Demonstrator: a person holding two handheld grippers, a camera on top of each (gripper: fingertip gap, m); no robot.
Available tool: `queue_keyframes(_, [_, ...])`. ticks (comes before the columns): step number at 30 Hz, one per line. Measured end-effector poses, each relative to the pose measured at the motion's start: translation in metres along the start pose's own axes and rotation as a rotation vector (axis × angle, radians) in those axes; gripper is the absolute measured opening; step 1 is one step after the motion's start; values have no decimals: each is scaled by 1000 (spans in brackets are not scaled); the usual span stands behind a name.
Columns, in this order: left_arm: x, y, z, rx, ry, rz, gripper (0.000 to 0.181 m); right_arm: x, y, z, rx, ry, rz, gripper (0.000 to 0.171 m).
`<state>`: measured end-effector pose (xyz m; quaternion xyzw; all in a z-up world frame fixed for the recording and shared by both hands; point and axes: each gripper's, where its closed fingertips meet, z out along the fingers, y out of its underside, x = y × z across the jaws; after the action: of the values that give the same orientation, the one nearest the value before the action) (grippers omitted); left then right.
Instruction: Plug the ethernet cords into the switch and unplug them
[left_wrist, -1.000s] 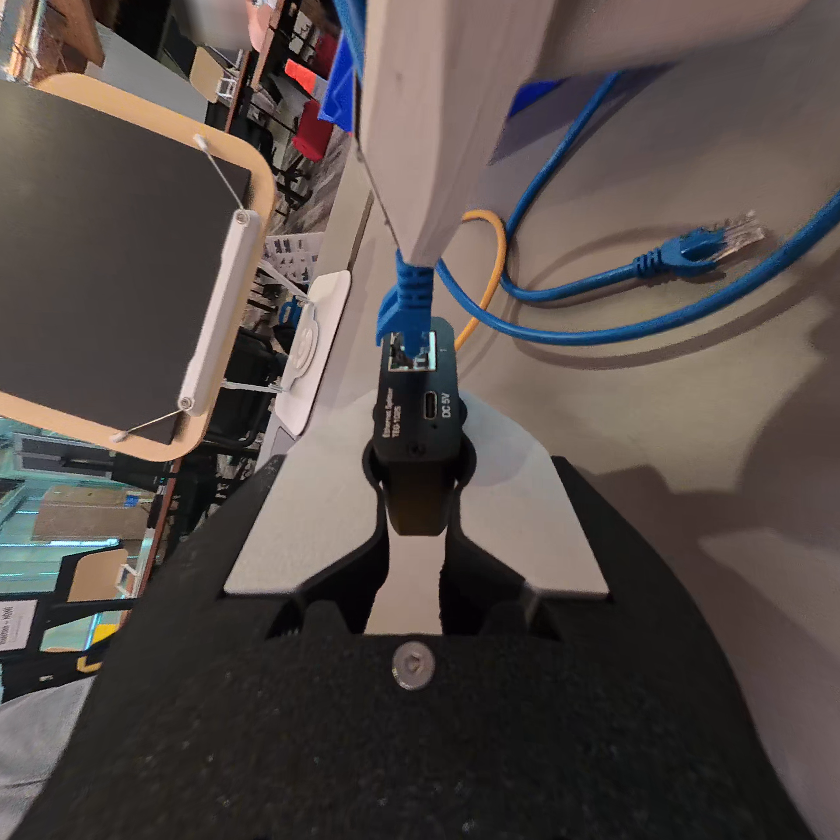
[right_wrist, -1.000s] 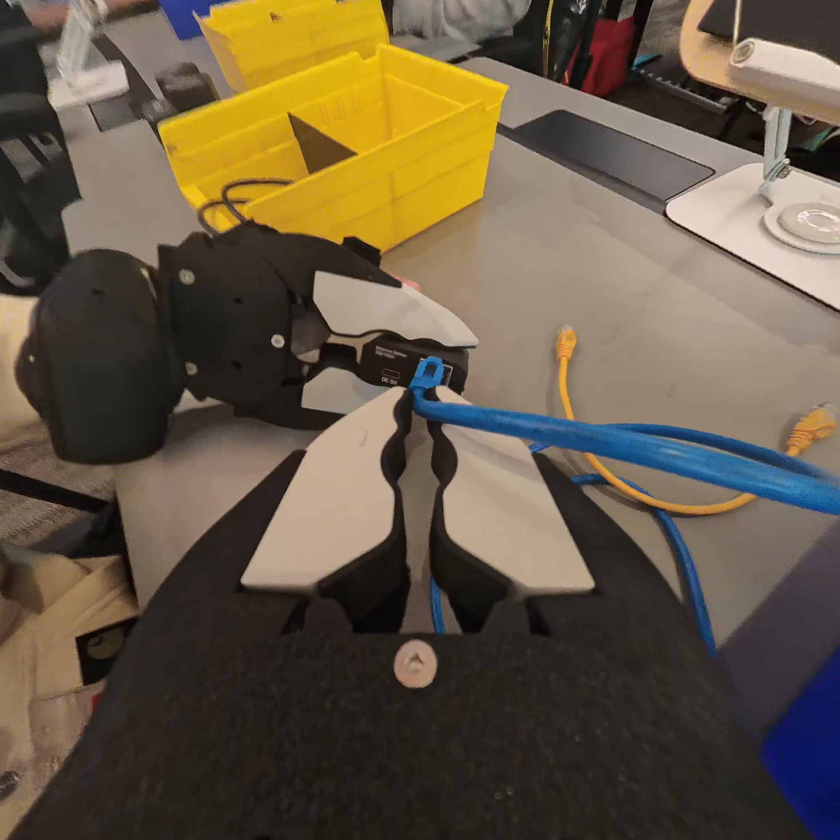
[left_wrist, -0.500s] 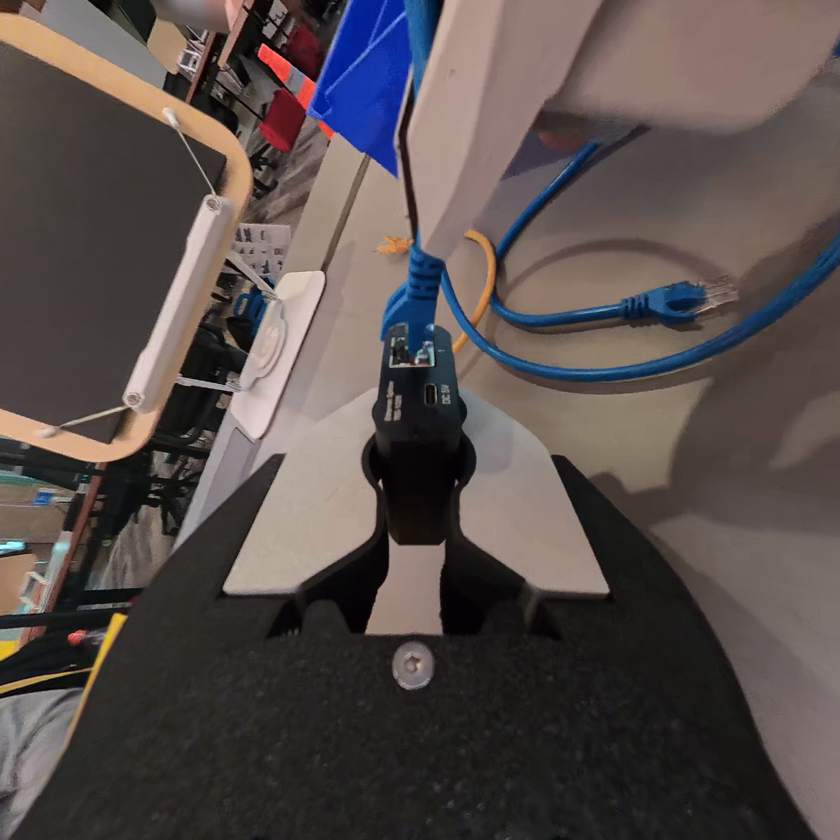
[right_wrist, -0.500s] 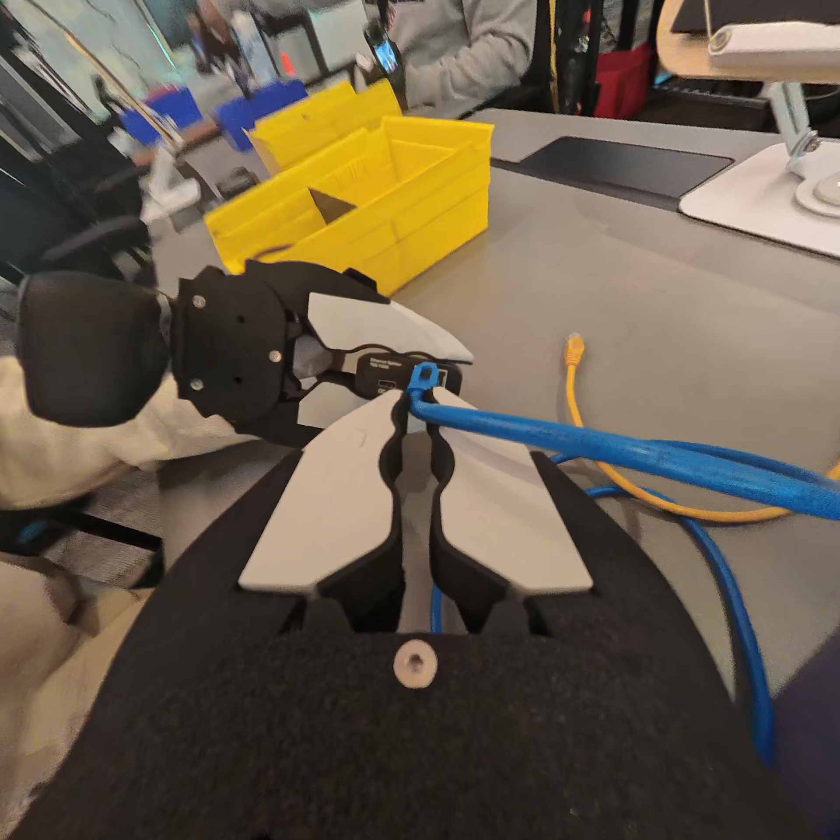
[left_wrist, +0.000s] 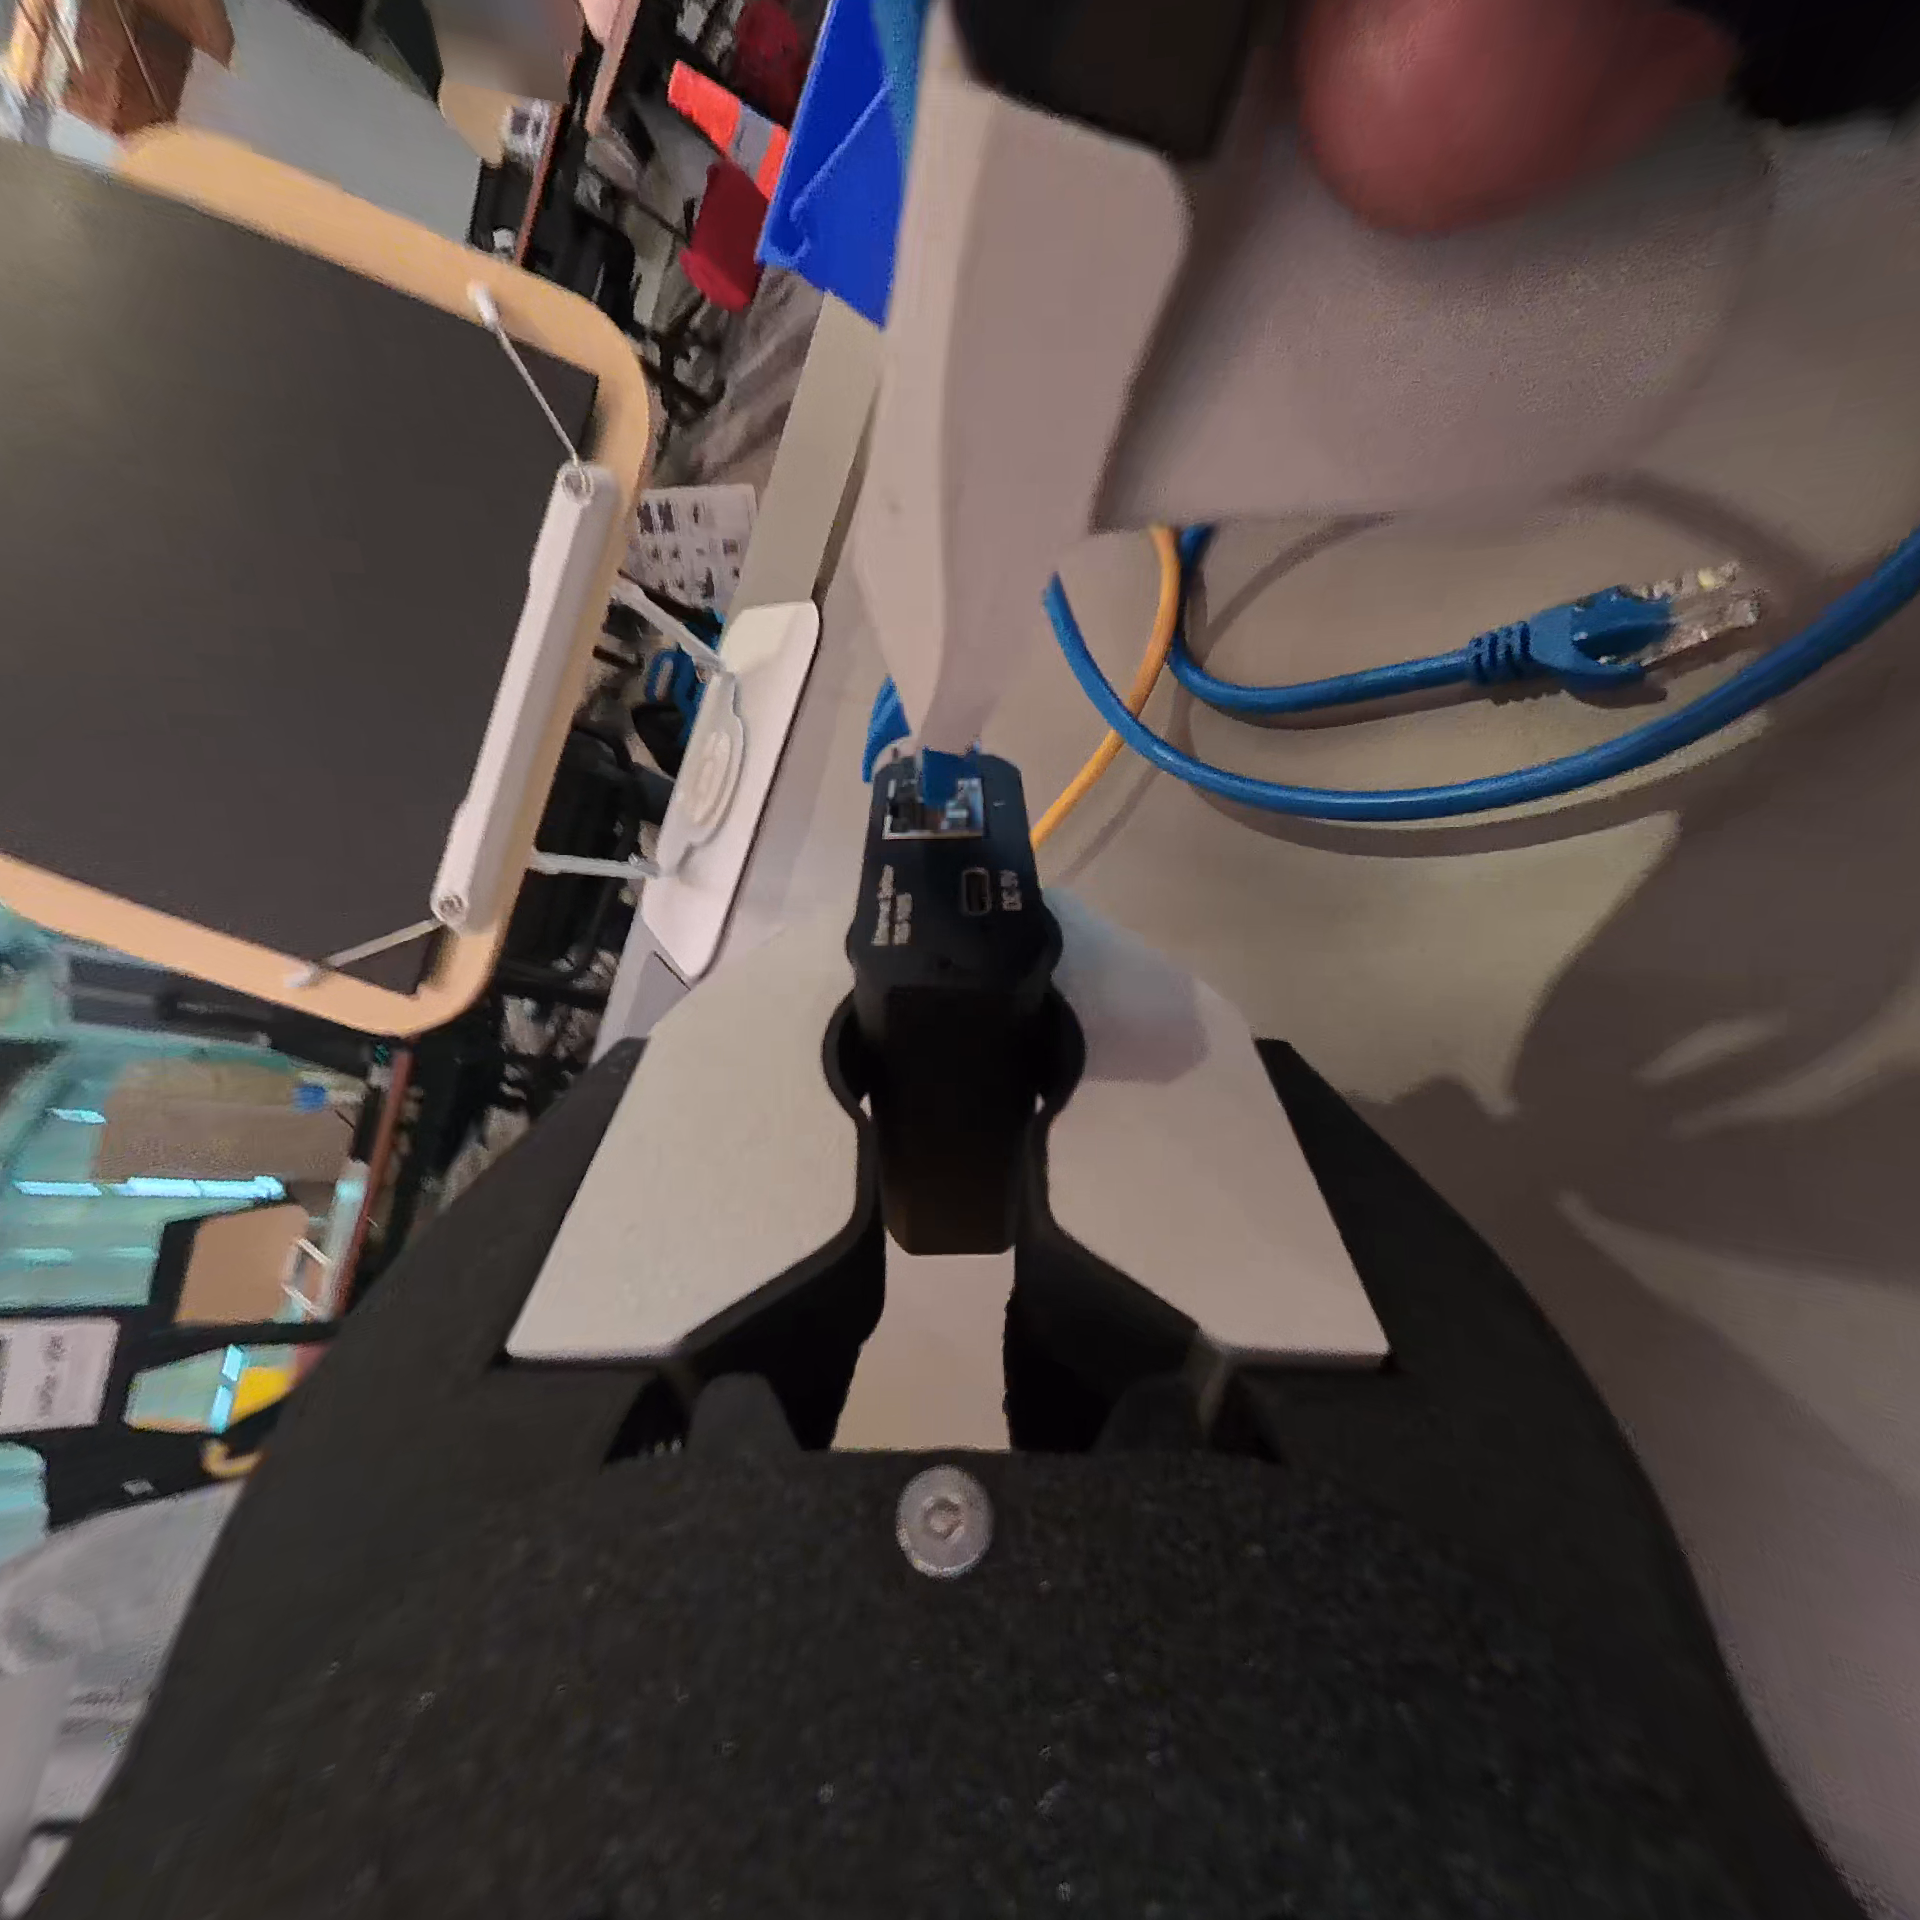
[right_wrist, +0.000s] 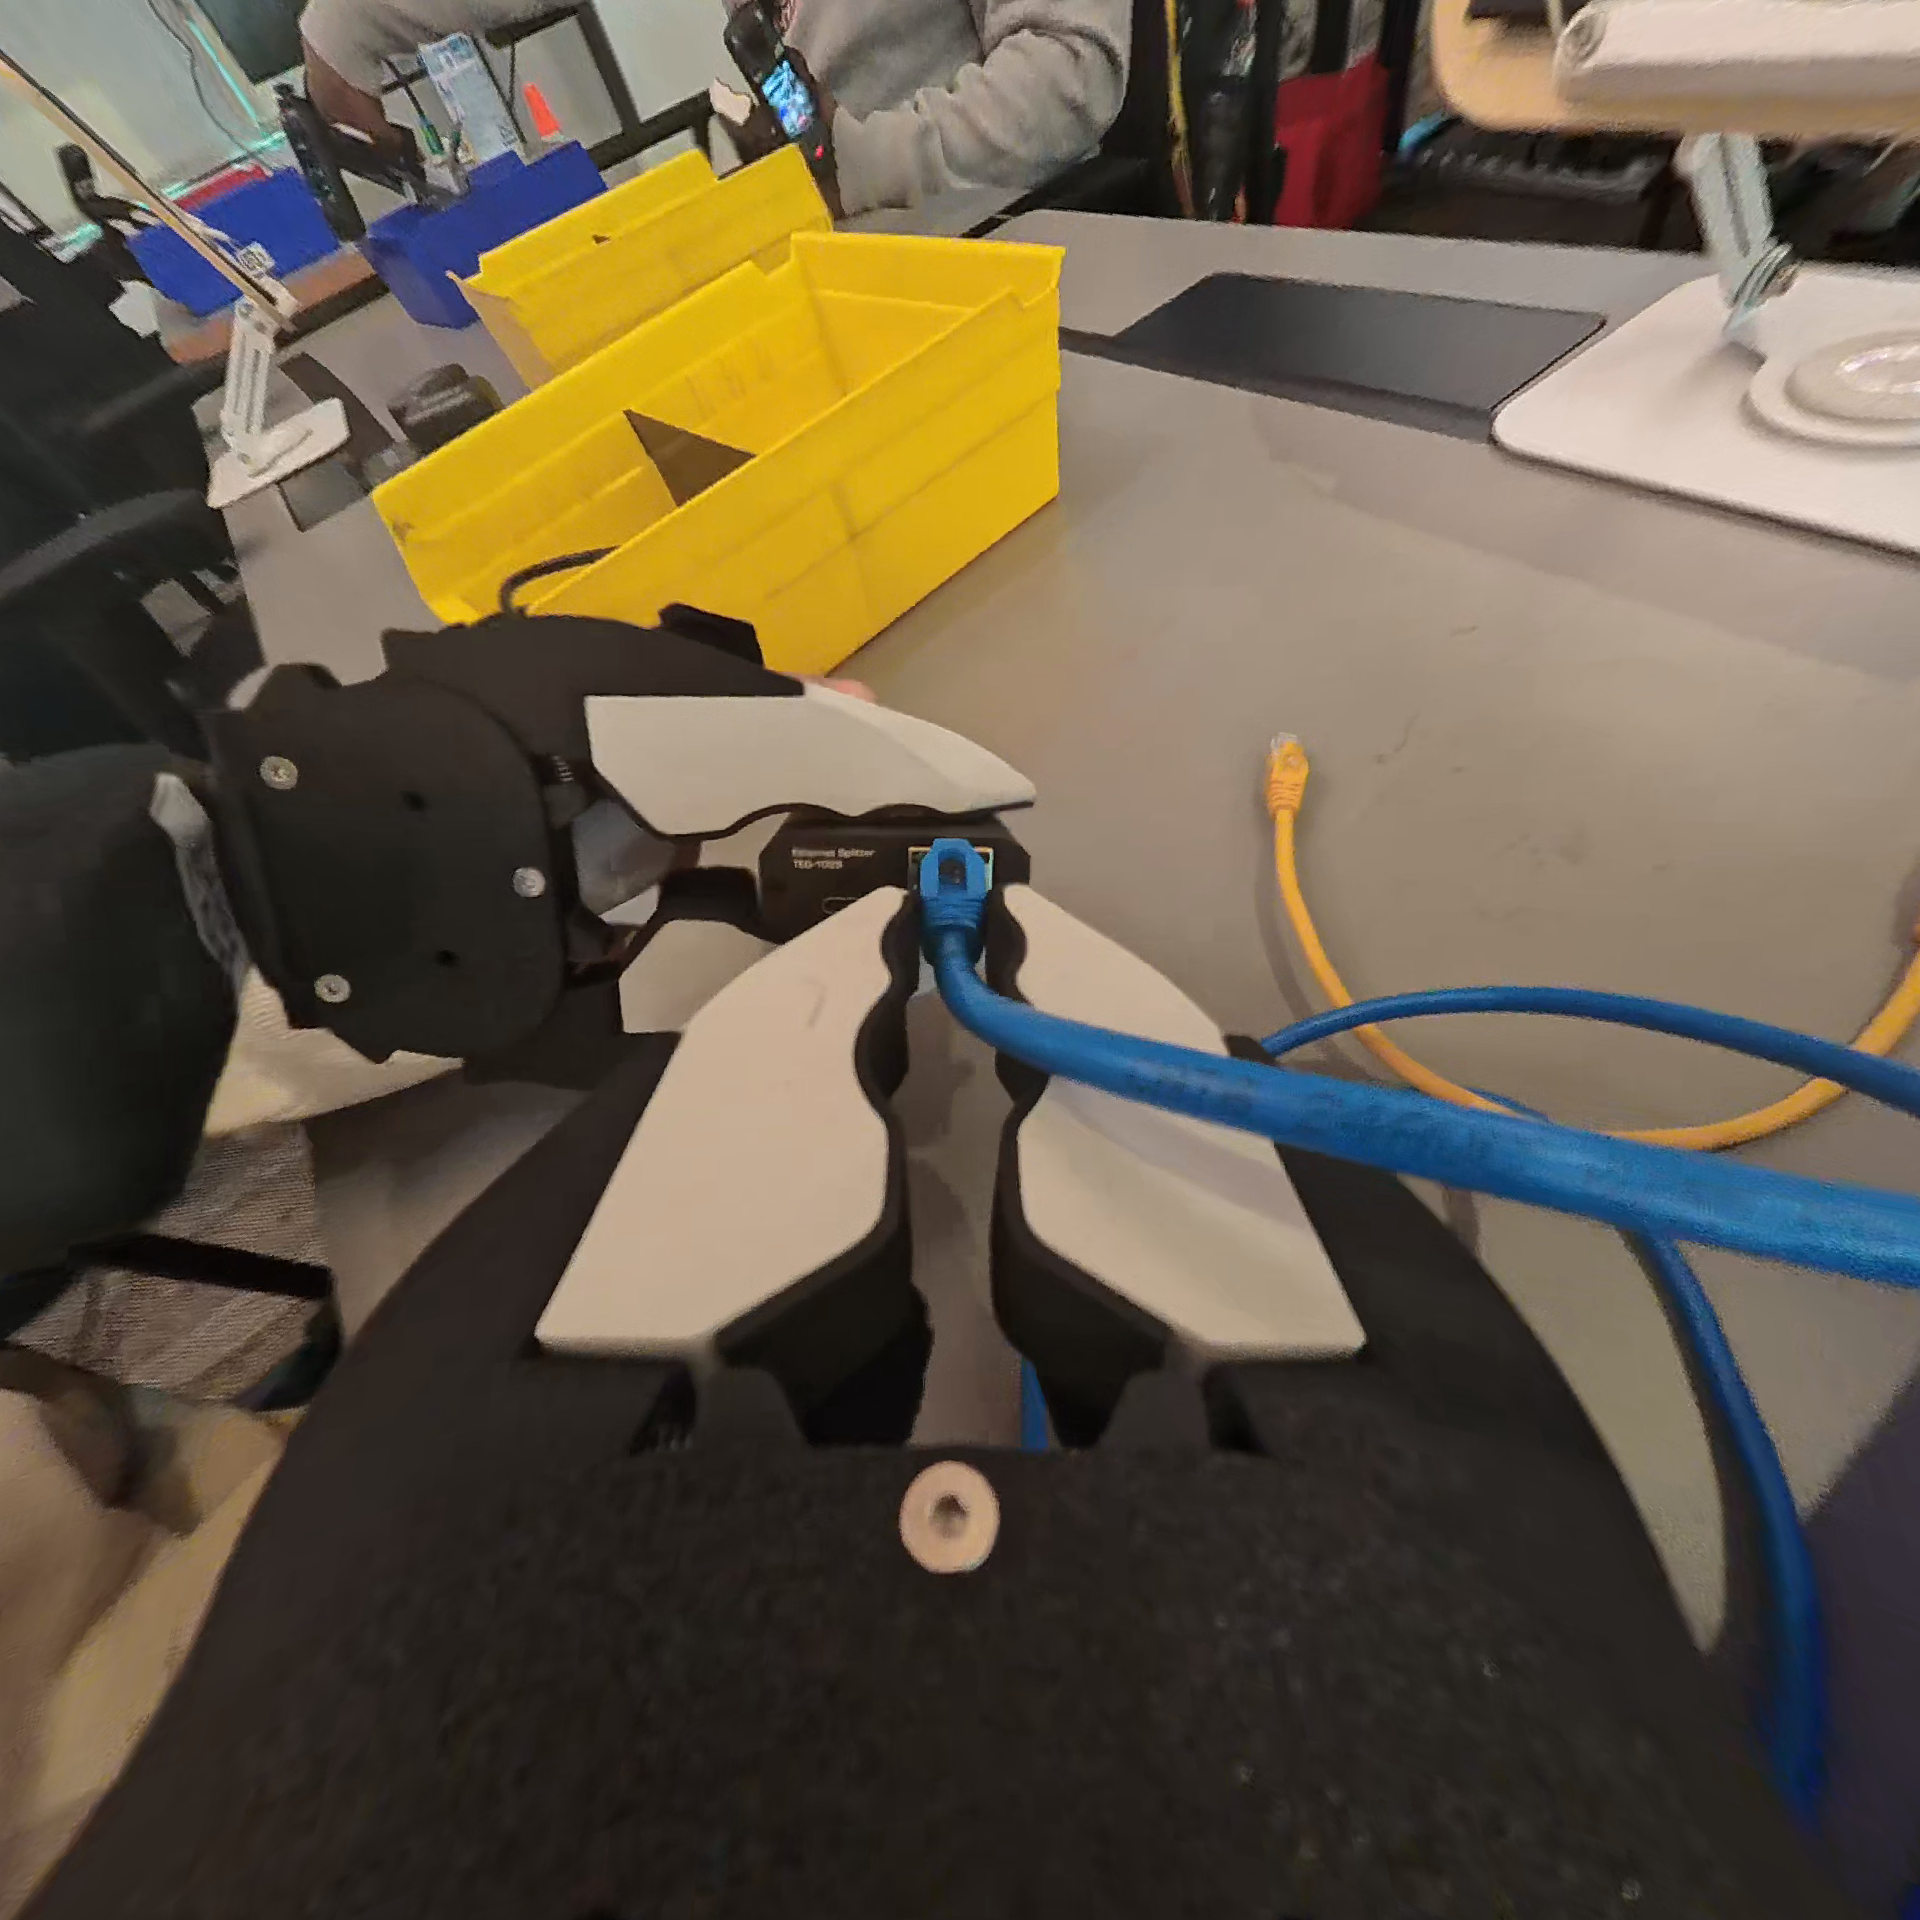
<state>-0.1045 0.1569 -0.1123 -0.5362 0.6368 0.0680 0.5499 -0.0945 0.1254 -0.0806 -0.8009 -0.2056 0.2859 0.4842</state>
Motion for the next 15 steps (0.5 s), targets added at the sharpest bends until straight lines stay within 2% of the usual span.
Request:
queue_keyframes(3, [-1,-2,-3,29,-24,121,25,-2,4,0,-43,-56,78,12])
queue_keyframes(8, [0,-4,-4,50,-14,120,24,-4,5,-2,-132,-72,-63,12])
queue_keyframes(13, [0,-6,-2,60,-31,112,24,-2,6,0,-126,-59,-78,12])
queue_keyframes(15, [-2,-10,-2,69,-28,84,24,0,1,-1,-56,-111,11,12])
